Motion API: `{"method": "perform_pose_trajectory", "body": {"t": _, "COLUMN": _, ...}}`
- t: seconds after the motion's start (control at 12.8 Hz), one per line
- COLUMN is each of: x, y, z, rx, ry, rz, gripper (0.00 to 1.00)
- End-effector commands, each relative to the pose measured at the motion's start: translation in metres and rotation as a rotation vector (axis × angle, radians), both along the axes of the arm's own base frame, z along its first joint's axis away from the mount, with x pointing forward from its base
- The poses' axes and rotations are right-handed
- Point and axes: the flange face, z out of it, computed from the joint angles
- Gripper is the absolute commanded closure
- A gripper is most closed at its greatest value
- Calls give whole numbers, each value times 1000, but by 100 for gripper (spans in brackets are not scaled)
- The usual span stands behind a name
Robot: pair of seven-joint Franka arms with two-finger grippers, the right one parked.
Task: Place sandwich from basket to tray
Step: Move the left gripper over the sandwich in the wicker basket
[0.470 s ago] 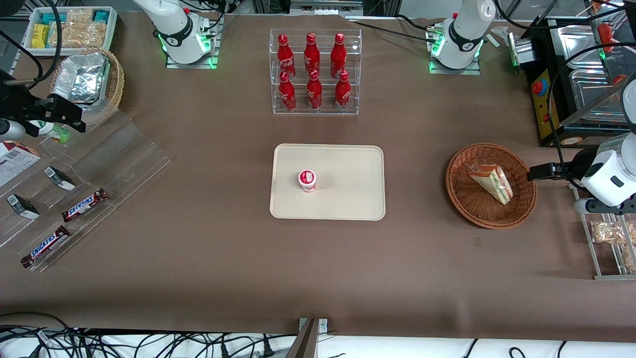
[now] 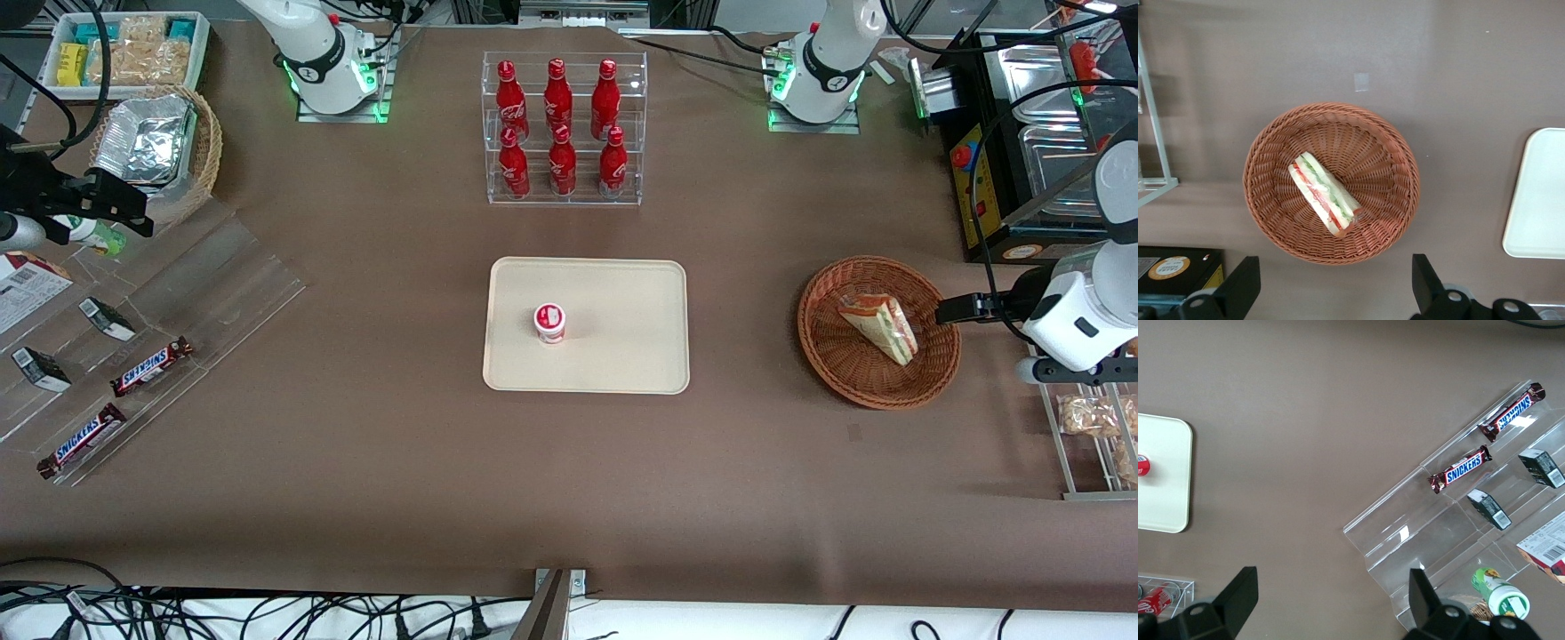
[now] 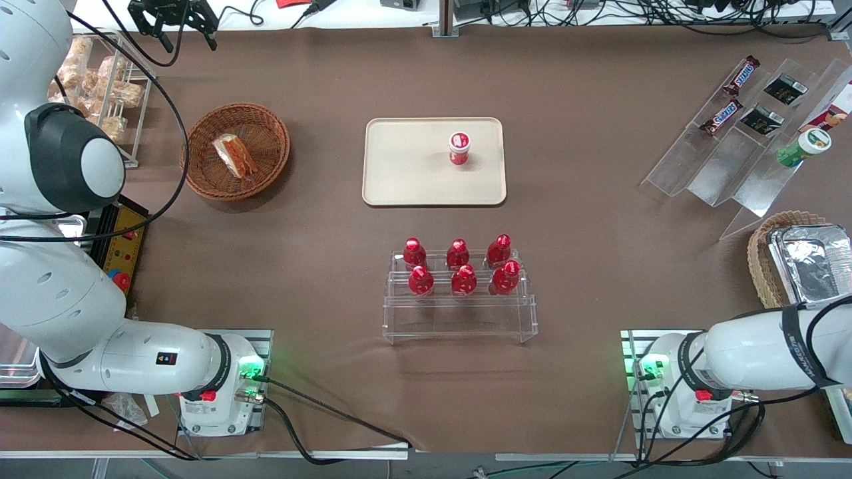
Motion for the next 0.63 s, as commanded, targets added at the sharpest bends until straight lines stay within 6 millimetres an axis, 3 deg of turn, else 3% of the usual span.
{"method": "perform_pose_trajectory", "body": {"t": 0.0, "x": 1, "y": 10, "z": 0, "rx": 47, "ry": 14, "rz": 43, "gripper": 0}}
{"method": "perform_pose_trajectory", "body": {"t": 0.16, "x": -2, "y": 32, "z": 2, "rx": 40, "ry": 15, "rz": 109, "gripper": 0}}
{"method": "perform_pose_trajectory", "body": {"t": 0.39, "x": -9, "y": 31, "z": -16, "rx": 112, "ry": 68, "rz": 388, "gripper": 0}}
{"method": "perform_pose_trajectory", "body": {"t": 0.55, "x": -19, "y": 36, "z": -18, "rx": 109, "ry": 51, "rz": 414, "gripper": 0}}
